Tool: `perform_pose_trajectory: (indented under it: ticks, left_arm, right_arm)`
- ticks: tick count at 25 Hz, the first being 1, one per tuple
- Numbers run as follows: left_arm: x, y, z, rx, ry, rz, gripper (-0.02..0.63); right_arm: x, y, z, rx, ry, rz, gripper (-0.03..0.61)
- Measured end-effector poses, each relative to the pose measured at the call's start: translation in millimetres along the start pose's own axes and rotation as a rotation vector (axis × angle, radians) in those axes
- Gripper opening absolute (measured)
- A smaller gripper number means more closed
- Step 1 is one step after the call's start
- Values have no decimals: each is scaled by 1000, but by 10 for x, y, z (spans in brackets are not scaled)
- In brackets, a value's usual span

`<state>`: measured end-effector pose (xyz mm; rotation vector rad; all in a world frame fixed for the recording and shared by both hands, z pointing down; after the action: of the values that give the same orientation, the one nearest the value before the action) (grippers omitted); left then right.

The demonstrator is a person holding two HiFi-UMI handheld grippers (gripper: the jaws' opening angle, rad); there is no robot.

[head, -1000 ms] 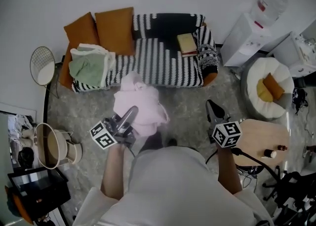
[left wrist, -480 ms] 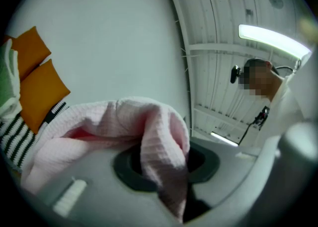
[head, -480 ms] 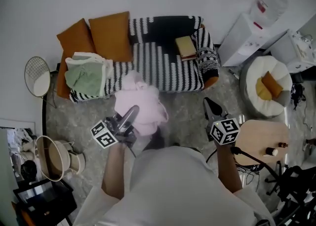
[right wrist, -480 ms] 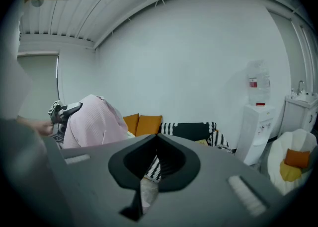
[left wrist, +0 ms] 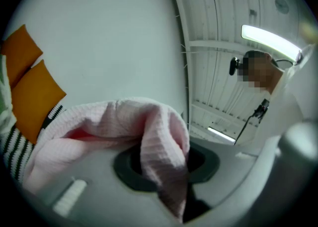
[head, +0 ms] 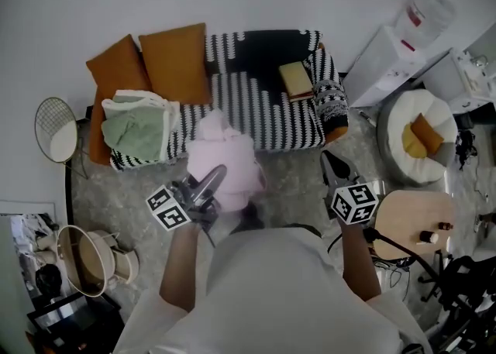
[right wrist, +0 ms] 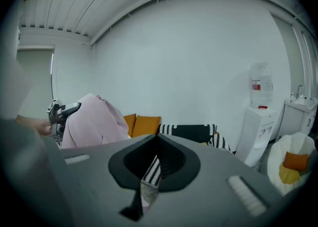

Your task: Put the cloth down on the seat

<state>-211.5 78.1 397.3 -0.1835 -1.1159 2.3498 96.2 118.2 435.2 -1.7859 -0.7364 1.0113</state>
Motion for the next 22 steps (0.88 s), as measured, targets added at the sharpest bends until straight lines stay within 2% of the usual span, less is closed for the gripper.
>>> perform_pose_trajectory:
  ticks: [9, 22]
  left_arm:
    - [15, 209, 315, 0, -19, 29, 101]
    - [-138, 337, 573, 12, -8, 29, 101]
  right_arm:
    - [-377, 83, 102, -2, -18, 2, 3]
    - [-683, 163, -58, -9, -16, 24, 3]
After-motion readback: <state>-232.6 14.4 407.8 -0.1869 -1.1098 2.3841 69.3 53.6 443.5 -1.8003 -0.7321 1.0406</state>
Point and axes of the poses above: the fingertips, and each gripper's own axes: x backward along the fingers, z to its left, y out of its top, the point moved 4 cm from there along x, backward along the fingers, and after that the axes turned 10 degrees about y, right-handed, at the moved point
